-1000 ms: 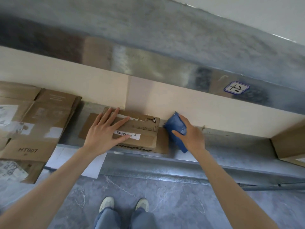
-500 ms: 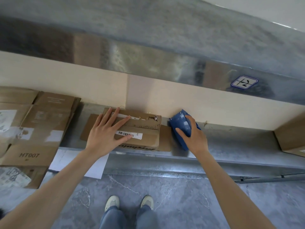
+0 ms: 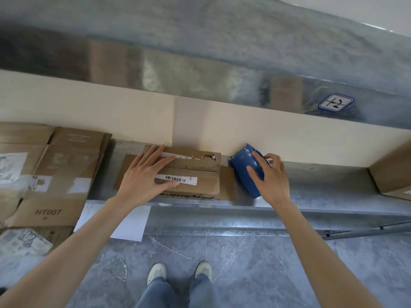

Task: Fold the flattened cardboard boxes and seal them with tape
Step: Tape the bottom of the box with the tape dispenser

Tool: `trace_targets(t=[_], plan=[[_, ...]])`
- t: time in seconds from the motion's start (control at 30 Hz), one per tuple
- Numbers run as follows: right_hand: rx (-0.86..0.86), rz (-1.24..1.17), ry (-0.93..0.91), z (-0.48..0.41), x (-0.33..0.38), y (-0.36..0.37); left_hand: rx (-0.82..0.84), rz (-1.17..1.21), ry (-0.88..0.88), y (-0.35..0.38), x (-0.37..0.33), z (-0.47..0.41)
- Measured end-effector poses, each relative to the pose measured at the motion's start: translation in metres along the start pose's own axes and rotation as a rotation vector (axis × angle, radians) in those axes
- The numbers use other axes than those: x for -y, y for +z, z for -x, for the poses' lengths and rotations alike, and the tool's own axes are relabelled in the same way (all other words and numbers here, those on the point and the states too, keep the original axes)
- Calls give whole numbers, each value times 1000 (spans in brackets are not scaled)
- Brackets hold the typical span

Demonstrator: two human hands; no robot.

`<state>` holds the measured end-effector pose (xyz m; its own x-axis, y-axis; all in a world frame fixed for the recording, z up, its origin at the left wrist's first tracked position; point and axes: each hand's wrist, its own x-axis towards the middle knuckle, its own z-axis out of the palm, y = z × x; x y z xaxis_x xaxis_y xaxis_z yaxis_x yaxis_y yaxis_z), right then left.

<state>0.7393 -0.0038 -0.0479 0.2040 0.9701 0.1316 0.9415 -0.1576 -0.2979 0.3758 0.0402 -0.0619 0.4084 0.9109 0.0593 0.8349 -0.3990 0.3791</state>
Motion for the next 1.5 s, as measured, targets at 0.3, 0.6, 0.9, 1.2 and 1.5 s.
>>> trace_targets(t=[0.3,0.6,0.9,1.2,1.5], plan=[[-51,-83,-98,-11,39,1,-19,5,144,2,16,2],[366,-56,-662,-5,119,34,-101,170,143,8,16,2],[403,64,-725,-8,113,48,-140,179,206,13,22,3],[406,155,-793,-10,111,48,-60,-124,390,10,34,1],[204,-268,-420,0,112,60,-137,165,7,13,13,4]])
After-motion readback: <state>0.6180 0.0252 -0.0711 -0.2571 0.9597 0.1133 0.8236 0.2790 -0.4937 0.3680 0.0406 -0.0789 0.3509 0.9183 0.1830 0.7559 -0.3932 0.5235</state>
